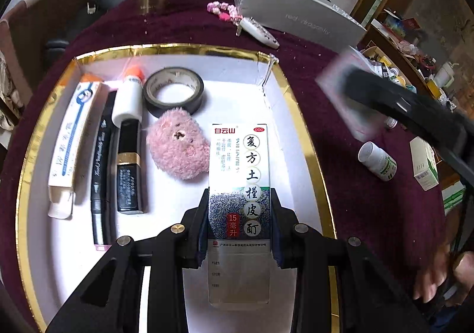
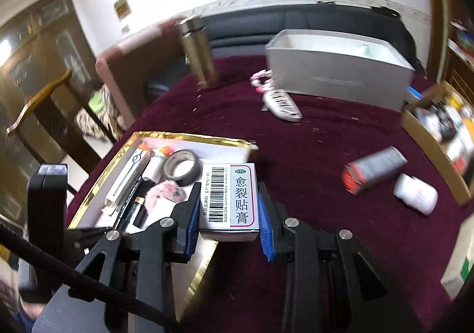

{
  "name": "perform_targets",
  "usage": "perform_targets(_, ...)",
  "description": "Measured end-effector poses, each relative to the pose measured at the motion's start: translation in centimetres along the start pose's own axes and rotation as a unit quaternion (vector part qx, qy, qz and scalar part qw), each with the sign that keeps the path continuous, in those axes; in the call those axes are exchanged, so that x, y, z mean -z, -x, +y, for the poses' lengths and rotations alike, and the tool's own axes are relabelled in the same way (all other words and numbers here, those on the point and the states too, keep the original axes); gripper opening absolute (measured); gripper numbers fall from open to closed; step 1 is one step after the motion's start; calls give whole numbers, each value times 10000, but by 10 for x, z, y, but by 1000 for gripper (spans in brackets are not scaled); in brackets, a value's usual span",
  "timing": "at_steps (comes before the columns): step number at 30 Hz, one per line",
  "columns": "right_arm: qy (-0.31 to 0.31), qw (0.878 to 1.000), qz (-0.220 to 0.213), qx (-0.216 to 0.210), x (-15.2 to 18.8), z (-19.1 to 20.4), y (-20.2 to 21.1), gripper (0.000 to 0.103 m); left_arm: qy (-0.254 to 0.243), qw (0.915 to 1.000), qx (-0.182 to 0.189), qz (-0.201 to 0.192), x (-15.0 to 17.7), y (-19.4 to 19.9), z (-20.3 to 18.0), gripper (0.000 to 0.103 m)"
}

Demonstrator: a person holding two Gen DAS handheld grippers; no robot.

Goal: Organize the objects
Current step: 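Carry both medicine boxes over the white tray with both grippers, then lower both medicine boxes into the tray beside the pink plush and open both grippers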

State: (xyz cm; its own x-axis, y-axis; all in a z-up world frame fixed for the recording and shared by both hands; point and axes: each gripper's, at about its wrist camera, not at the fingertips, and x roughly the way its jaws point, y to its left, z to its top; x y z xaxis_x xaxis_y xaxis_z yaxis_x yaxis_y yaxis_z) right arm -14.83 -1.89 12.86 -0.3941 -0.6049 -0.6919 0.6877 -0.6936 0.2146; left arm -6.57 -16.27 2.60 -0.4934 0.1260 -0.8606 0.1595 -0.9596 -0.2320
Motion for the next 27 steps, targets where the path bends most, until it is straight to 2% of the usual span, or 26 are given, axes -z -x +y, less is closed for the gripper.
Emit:
perform_targets(2,-2,9998,105,-141,-8,9,-15,32,-5,10000,14,35,1,-2,0,29)
perform_targets(7,40,9994,303,-148,-14,22,-44,32,63,10000,32,34,2,-1,2,29)
perform_targets(16,-58,9985,529,-116,-16,19,-67,32,92,9998,-161,3,4,0,0,29)
perform_targets(27,-64,9972,747,-28,-12,14,-87,31,76,9997,-222,-18,6,4,-1,29)
